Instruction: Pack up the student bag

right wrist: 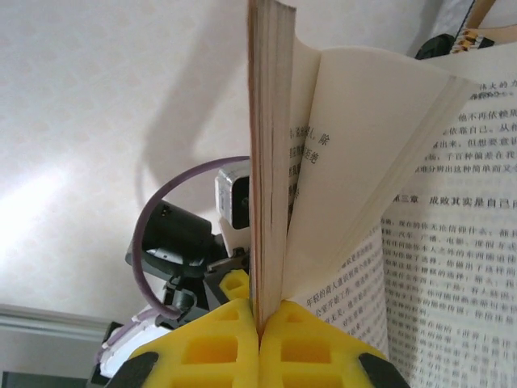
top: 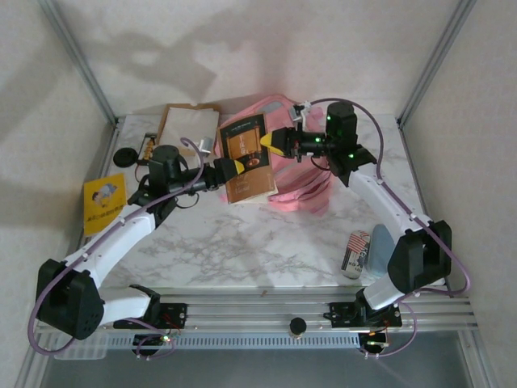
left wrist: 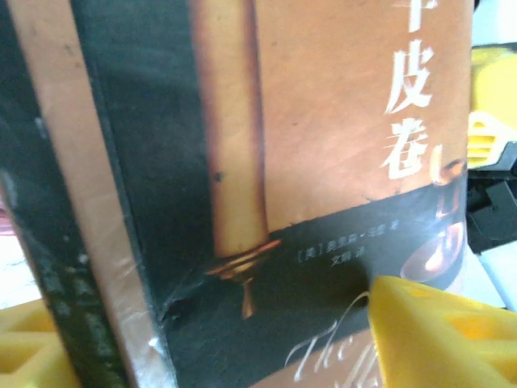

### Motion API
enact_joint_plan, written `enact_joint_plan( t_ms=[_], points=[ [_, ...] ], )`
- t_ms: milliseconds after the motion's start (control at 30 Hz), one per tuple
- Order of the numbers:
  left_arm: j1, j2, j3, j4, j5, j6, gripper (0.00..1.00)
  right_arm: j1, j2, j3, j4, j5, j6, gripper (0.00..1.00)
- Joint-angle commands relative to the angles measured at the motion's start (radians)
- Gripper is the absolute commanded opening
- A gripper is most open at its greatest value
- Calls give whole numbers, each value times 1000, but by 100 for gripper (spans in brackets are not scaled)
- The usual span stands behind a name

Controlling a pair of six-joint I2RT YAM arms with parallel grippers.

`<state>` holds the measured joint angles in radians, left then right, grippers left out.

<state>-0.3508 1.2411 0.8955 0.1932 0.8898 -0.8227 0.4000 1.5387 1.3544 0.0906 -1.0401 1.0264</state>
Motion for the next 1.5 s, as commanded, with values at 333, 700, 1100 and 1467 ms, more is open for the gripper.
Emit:
enact_joint_plan(
  t_ms=[333, 700, 1100, 1467],
  points=[
    [-43, 1, 15, 197, 33, -79, 7, -92, 8, -17, -164, 8, -218, 14],
    [-92, 75, 26, 489, -25, -274, 0, -154, -118, -206, -75, -45, -180, 99],
    [-146, 218, 101, 426, -101, -239, 0, -122, -209, -325, 302, -130, 87, 93],
    [-160, 263, 174, 176, -154, -57, 0, -169, -195, -246, -69, 1, -236, 14]
  ],
)
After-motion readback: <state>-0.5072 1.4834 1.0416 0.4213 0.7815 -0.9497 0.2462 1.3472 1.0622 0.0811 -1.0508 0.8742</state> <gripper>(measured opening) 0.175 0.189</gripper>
